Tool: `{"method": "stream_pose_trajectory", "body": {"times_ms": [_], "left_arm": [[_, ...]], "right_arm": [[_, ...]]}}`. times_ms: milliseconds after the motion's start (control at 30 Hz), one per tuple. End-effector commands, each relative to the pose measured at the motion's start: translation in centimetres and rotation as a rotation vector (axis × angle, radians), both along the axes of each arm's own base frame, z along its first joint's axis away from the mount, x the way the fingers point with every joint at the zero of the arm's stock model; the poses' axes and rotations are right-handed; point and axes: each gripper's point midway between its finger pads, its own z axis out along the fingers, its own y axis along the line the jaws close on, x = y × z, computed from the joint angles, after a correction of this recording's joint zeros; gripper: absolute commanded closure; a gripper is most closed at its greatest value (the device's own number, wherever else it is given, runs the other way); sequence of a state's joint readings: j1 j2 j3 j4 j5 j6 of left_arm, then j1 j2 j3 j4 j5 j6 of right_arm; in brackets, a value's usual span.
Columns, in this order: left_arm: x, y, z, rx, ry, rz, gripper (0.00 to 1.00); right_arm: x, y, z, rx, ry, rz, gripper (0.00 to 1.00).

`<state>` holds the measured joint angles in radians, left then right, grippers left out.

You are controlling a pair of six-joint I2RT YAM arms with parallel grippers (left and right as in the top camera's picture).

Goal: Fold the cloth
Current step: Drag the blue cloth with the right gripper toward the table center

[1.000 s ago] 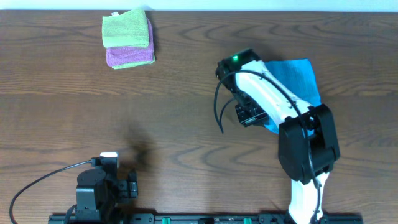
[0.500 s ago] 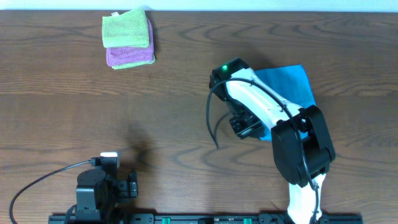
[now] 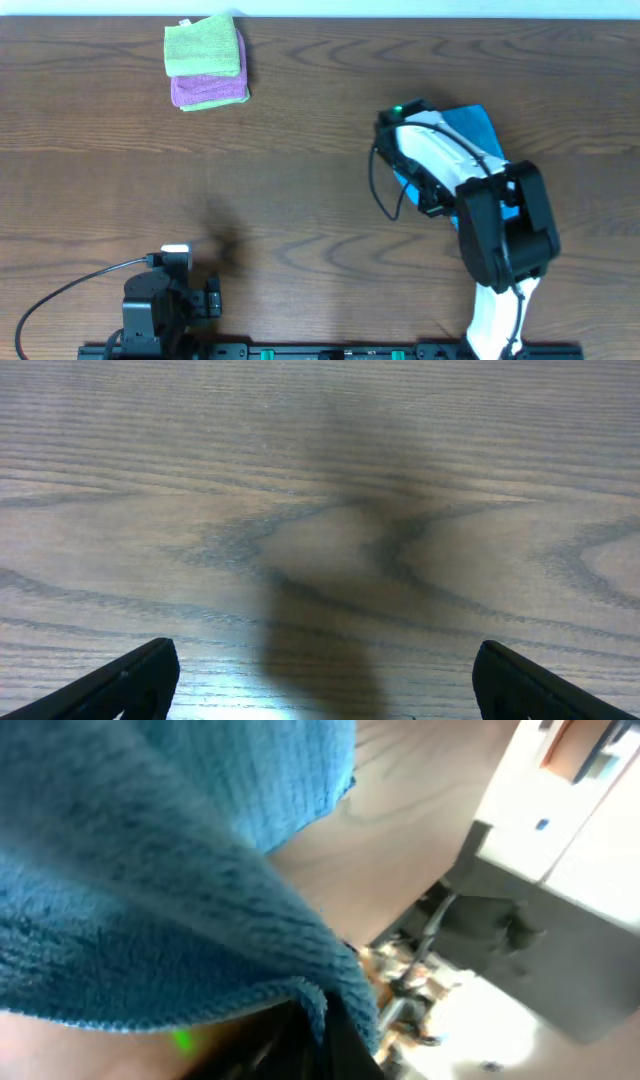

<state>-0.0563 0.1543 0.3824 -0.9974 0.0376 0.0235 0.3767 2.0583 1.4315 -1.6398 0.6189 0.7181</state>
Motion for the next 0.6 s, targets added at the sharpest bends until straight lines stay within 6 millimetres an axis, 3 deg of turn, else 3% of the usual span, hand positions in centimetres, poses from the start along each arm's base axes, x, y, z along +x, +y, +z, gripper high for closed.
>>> {"method": "stream_pose_trajectory", "body": {"times_ms": [0, 200, 267, 433, 567], "left_arm": [[-0.1, 0.2, -0.2, 0.014, 0.003, -0.001, 0.05], [-0.1, 0.2, -0.2, 0.014, 0.003, -0.001, 0.05], [-0.1, 0.2, -0.2, 0.014, 0.003, -0.001, 0.05], [-0.1, 0.2, -0.2, 0.014, 0.003, -0.001, 0.05], [-0.1, 0.2, -0.2, 0.014, 0.003, -0.001, 0.05]], "right_arm": [[0.4, -1.1, 1.3, 0.034, -0.179, -0.078, 0.99], [0.6, -0.8, 0.3, 0.207, -0.327, -0.165, 0.99], [1.1, 0.2, -0.8, 0.296, -0.334, -0.178, 0.99], [3.2, 7.8, -2.9, 0.658, -0.284, 0.003, 0.98], [3.9, 12.0, -3.1, 0.747, -0.307, 0.107, 0.98]]}}
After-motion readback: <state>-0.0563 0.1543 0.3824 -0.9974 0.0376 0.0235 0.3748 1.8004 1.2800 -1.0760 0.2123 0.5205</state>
